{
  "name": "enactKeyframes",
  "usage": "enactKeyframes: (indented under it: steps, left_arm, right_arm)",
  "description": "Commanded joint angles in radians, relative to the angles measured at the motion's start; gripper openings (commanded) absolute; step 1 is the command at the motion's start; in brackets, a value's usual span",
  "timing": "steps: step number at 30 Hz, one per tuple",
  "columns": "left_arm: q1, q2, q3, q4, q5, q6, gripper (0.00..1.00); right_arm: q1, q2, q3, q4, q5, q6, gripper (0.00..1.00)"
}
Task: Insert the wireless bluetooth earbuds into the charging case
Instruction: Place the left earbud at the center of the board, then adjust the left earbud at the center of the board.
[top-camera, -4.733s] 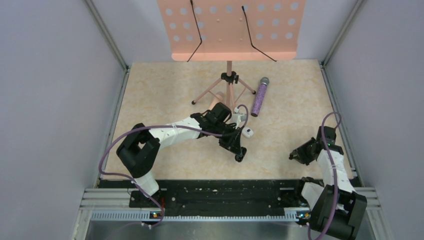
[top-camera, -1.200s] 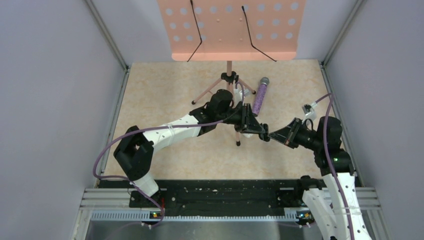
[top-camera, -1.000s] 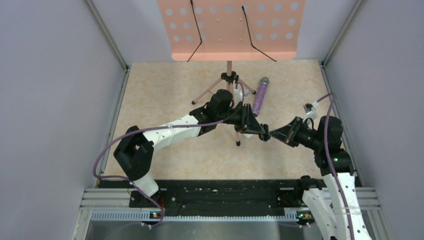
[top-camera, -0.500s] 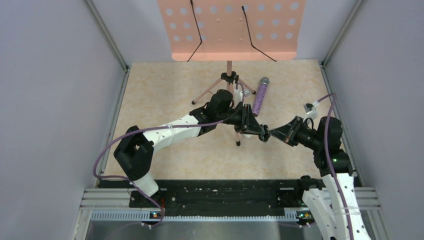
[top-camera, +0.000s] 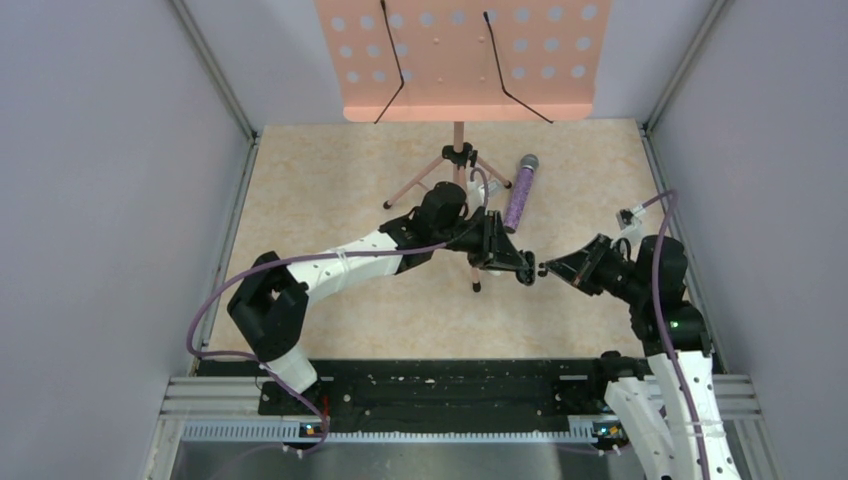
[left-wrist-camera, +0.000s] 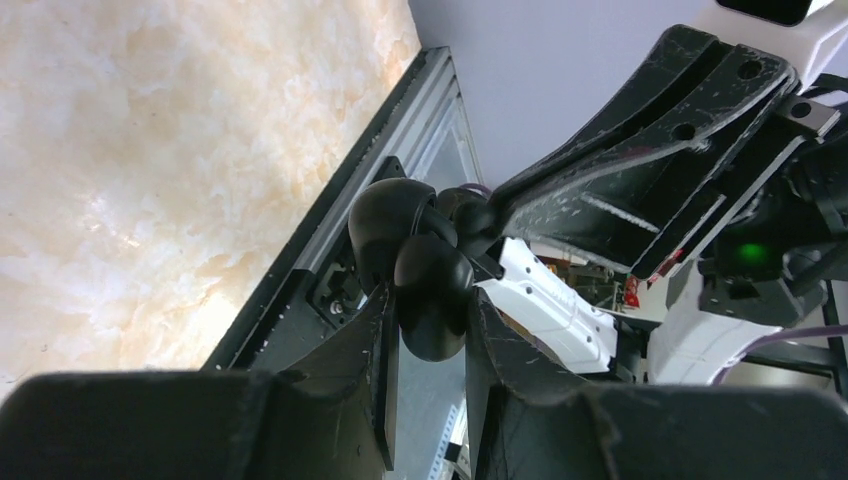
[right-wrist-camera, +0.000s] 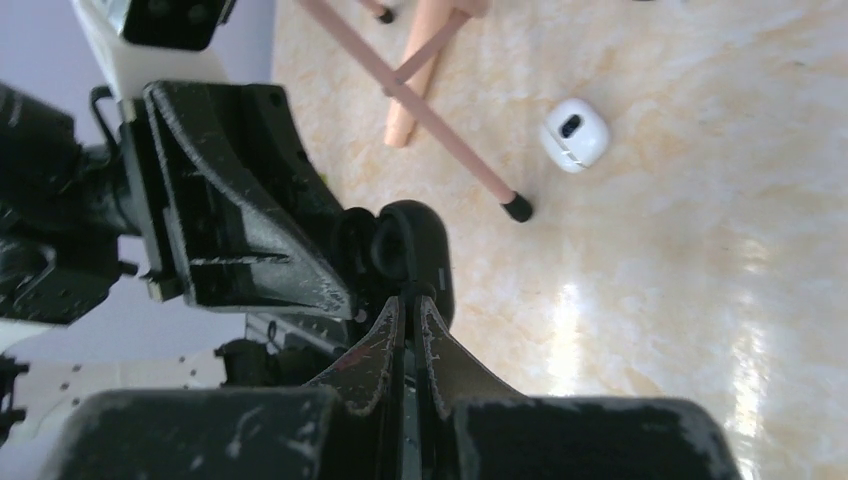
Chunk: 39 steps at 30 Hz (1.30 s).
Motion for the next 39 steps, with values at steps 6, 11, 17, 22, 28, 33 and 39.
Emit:
enactKeyframes:
  steps: [6, 11, 17, 22, 28, 33, 39]
  left_arm:
    - [0.004, -0.072, -0.066, -0.039, -0.099, 0.075, 0.00]
    - [0.004, -0.091, -0.100, -0.100, -0.151, 0.118, 0.00]
    - [0.004, -0.088, -0.120, -0.114, -0.145, 0.145, 0.00]
    - [0.004, -0.070, -0.127, -0.118, -0.138, 0.167, 0.00]
    - [0.004, -0.062, -0.129, -0.124, -0.120, 0.181, 0.00]
    - [0.004, -0.061, -0.125, -0.128, -0.118, 0.188, 0.00]
    - [0.004, -0.054, -0.112, -0.127, -0.110, 0.187, 0.00]
  right_arm:
    - [0.011, -0.011, -0.043, -0.134, 0.313, 0.083, 0.00]
    - [0.011, 0.007, -0.144, -0.141, 0.420, 0.208, 0.00]
    - [0.012, 0.020, -0.246, -0.148, 0.526, 0.418, 0.00]
    - [0.010, 0.024, -0.332, -0.054, 0.507, 0.541, 0.00]
    - [0.011, 0.138, -0.398, 0.297, 0.335, 0.537, 0.51]
    - [0.011, 0.207, -0.273, 0.240, 0.316, 0.292, 0.57]
    - [0.011, 0.274, -0.162, 0.056, 0.324, -0.038, 0.36]
